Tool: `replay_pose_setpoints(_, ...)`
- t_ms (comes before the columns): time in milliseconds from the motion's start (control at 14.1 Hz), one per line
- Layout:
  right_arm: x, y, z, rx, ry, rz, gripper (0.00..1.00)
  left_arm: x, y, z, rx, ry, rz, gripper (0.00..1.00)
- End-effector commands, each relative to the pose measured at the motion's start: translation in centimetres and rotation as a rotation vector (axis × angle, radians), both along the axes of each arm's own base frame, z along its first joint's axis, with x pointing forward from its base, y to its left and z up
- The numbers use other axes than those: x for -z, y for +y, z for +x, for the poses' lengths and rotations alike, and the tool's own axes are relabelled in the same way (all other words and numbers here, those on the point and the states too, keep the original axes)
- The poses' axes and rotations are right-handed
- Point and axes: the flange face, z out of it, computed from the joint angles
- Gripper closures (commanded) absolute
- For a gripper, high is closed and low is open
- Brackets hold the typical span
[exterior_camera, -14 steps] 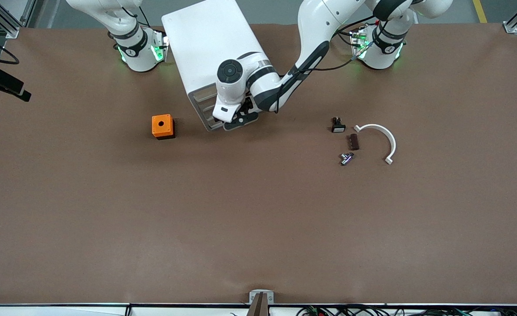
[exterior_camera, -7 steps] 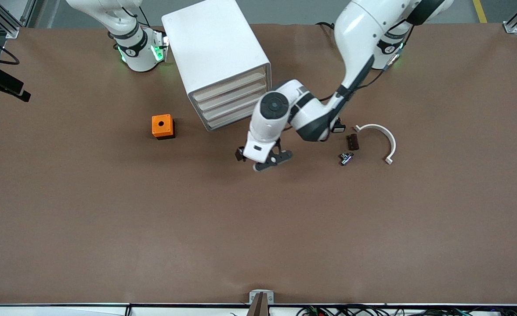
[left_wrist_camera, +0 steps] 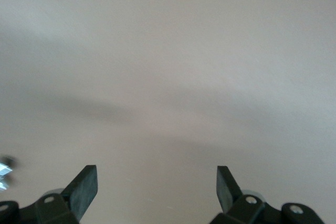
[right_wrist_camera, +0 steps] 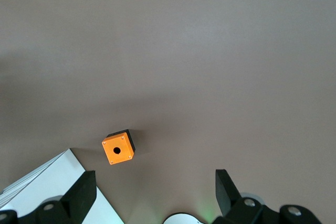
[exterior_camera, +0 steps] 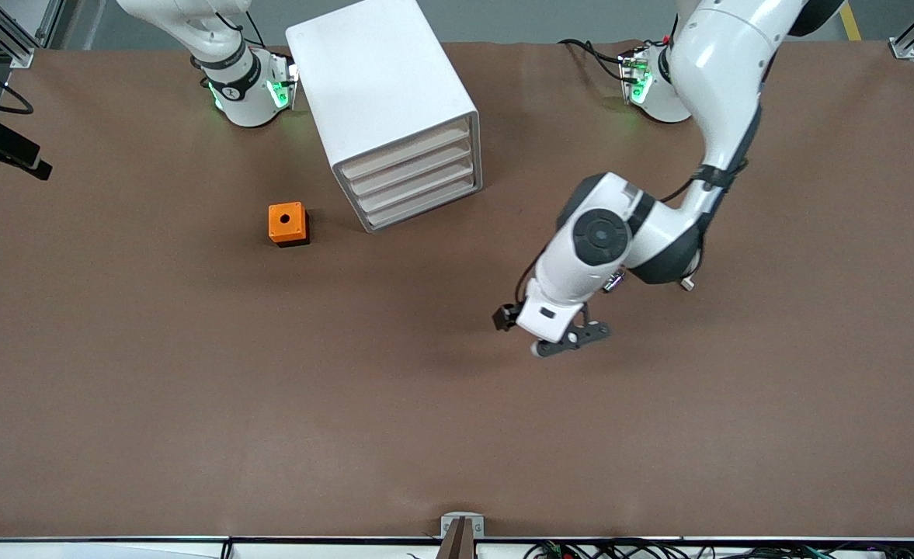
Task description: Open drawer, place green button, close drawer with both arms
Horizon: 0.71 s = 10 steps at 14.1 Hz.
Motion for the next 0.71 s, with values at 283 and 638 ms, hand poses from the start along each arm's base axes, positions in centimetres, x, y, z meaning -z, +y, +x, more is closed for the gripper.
replay_pose_setpoints(283,-0.3,-0.1,0.3,-0.004,-0.006,-0.025,0.0,-11.0,13.5,1.2,0.222,-0.051,0.081,0.0)
replay_pose_setpoints(638,-0.9,-0.4,0.3,-0.001,-0.015,-0.024,0.0,-17.5,20.4,-1.4,0.296,-0.052,0.115,0.0)
